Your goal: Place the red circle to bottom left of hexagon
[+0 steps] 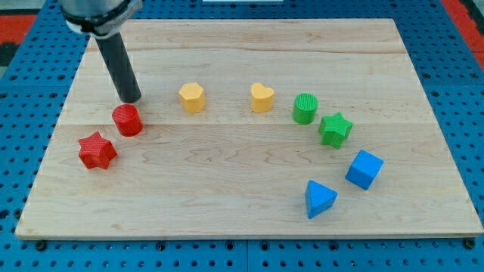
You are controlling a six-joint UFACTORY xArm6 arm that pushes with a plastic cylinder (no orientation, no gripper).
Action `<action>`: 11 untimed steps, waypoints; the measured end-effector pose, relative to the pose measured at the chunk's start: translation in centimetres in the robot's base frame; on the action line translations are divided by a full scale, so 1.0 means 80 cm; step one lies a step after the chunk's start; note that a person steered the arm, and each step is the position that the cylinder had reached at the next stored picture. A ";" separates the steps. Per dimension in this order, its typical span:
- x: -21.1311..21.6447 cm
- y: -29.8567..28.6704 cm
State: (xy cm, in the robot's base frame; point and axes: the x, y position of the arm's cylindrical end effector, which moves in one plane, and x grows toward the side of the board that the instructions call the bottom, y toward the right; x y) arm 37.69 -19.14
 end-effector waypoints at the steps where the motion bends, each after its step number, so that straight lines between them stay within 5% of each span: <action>1: -0.052 -0.025; 3: -0.121 -0.024; 6: -0.124 -0.141; 8: 0.017 -0.116; 11: 0.072 0.041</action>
